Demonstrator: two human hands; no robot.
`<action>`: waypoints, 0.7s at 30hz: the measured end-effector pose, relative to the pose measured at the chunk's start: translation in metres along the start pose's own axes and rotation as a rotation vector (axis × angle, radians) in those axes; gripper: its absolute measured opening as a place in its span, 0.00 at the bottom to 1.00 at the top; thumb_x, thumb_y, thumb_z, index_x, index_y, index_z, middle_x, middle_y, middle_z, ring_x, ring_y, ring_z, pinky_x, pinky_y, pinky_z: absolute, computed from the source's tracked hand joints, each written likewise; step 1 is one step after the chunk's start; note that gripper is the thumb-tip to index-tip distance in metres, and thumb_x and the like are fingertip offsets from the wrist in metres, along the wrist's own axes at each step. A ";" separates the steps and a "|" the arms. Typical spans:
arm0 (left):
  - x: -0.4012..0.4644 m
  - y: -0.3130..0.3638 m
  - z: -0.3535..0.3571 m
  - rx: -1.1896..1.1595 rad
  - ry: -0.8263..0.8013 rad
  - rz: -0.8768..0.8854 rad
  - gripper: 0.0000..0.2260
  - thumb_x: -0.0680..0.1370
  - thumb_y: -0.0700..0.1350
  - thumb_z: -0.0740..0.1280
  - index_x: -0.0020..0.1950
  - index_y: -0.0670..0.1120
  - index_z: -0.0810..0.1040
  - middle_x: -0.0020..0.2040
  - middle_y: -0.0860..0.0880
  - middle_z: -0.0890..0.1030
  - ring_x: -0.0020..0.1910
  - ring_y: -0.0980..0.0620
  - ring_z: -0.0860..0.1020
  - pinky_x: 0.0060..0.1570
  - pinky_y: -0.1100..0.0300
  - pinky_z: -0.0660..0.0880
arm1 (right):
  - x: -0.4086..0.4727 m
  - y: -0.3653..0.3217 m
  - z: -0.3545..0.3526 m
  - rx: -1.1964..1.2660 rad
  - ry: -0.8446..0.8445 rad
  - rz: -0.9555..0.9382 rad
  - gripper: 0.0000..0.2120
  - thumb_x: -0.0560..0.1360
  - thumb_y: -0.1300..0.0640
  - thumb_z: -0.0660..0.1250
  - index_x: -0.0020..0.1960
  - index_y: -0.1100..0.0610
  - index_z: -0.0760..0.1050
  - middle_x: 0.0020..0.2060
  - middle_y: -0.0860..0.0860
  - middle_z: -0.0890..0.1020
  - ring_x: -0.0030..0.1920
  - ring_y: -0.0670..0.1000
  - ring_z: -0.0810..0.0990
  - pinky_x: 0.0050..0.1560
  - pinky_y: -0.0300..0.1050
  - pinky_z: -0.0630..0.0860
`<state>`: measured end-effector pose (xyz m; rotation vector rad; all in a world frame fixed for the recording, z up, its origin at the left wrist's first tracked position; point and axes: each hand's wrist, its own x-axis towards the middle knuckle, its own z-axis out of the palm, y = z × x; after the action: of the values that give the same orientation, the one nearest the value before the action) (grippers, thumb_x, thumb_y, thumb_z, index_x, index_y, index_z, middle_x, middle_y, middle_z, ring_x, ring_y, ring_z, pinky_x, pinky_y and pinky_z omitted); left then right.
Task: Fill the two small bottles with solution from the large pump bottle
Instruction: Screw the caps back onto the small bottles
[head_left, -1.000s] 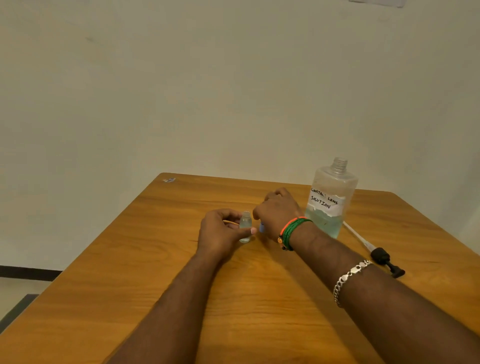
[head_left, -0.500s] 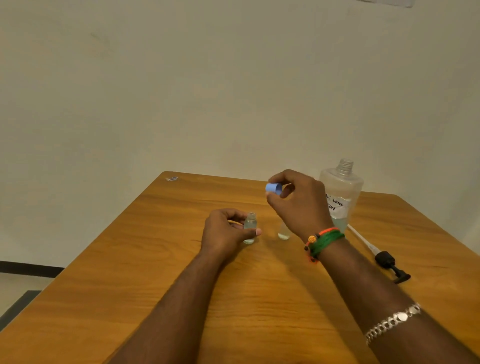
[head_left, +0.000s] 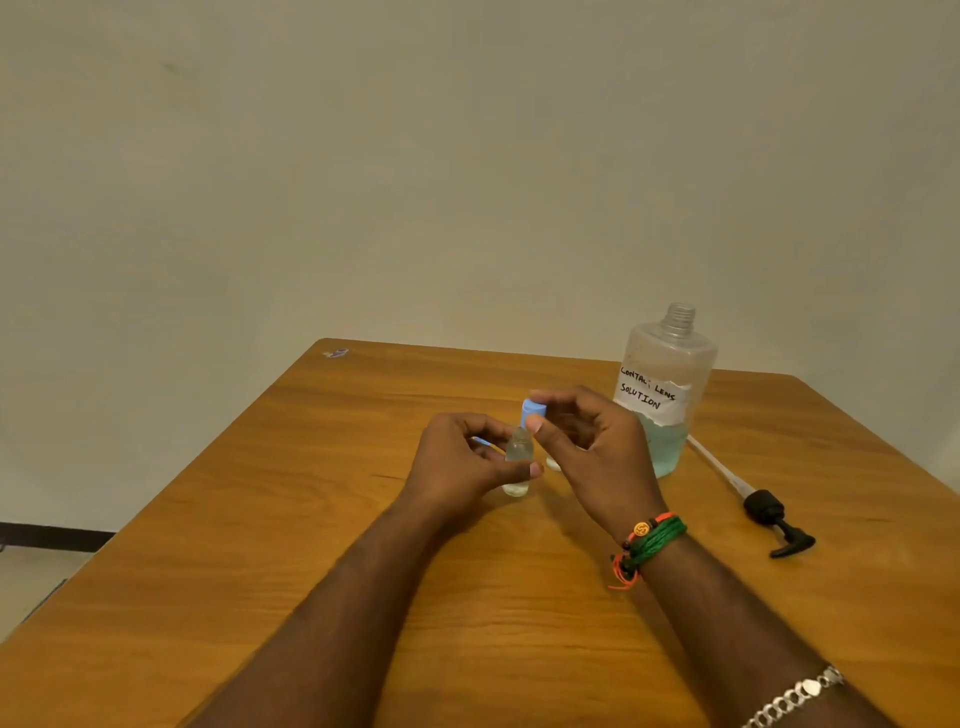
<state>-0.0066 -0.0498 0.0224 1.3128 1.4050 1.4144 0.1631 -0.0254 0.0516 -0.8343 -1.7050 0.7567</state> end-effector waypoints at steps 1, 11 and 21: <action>-0.001 0.000 0.000 0.001 -0.009 0.003 0.15 0.65 0.38 0.87 0.47 0.45 0.87 0.37 0.50 0.86 0.38 0.47 0.83 0.48 0.41 0.85 | -0.001 0.001 0.000 -0.004 -0.001 0.000 0.11 0.74 0.58 0.76 0.56 0.51 0.83 0.48 0.46 0.86 0.50 0.45 0.85 0.53 0.52 0.83; -0.003 -0.001 0.004 0.051 -0.058 0.054 0.13 0.66 0.40 0.86 0.48 0.47 0.89 0.38 0.49 0.87 0.35 0.52 0.82 0.36 0.60 0.81 | -0.004 0.004 -0.003 -0.066 -0.070 -0.023 0.11 0.72 0.59 0.77 0.52 0.50 0.82 0.47 0.44 0.86 0.46 0.43 0.86 0.50 0.51 0.84; -0.005 -0.001 0.004 0.056 -0.053 0.048 0.14 0.65 0.40 0.87 0.48 0.45 0.89 0.37 0.48 0.87 0.33 0.53 0.81 0.35 0.60 0.78 | -0.003 0.005 -0.006 -0.202 -0.039 -0.118 0.08 0.70 0.54 0.78 0.48 0.48 0.82 0.38 0.42 0.83 0.40 0.43 0.82 0.36 0.36 0.77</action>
<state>-0.0018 -0.0531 0.0198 1.4179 1.3956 1.3700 0.1707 -0.0251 0.0474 -0.8520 -1.8695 0.5305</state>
